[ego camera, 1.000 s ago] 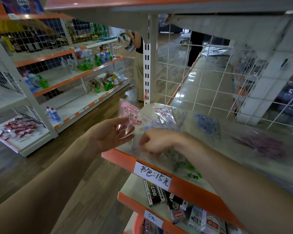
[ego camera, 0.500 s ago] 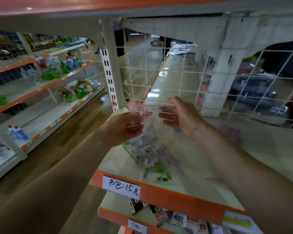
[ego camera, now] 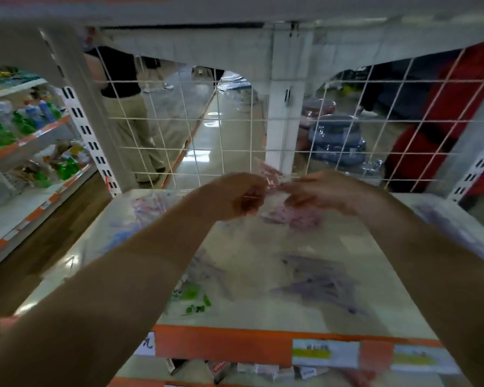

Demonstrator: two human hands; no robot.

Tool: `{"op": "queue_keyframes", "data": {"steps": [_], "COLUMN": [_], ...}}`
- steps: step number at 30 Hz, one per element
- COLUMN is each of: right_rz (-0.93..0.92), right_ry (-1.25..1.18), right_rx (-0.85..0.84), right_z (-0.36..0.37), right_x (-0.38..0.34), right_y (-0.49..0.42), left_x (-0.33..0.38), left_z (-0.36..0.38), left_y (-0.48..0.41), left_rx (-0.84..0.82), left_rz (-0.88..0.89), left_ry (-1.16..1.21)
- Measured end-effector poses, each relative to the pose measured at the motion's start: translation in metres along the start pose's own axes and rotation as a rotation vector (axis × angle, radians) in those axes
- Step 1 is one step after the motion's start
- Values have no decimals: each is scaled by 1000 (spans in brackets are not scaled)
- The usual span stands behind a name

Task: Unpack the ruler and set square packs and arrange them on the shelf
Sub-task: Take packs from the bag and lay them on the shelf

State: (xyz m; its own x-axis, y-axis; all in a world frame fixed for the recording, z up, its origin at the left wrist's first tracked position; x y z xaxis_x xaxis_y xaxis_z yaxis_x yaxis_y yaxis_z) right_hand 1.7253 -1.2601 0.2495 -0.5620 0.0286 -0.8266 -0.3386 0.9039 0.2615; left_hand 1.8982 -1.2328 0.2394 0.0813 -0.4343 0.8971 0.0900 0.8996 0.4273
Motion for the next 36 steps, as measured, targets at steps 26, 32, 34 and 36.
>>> {"op": "queue_keyframes", "data": {"steps": [26, 32, 34, 36], "right_rz": [-100, -304, -324, -326], "right_ry": [505, 532, 595, 660], "right_rx": [126, -76, -91, -102], "right_z": [21, 139, 170, 193], "right_x": [-25, -102, -116, -126], "right_y": [-28, -58, -72, -83], "left_x": [9, -5, -13, -20], "left_z": [-109, -206, -225, -238], "left_y": [45, 92, 101, 107], "left_rx": [286, 470, 488, 506], "left_rz": [53, 47, 39, 22], "left_ry": [22, 105, 137, 154]}}
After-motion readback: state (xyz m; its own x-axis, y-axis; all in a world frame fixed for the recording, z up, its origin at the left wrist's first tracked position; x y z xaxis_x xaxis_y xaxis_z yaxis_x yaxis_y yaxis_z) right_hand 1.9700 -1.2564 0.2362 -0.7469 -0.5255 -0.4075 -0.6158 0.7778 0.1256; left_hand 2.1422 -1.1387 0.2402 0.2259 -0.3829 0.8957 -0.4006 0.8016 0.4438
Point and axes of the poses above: each hand's wrist, its own y-axis away from the middle knuckle, its own z-axis out of the palm, x = y × z, the point moved 3 cm from there along -y, towards the middle knuckle, and after that the axes turned 1 degree about y, right-handed, at the moved point
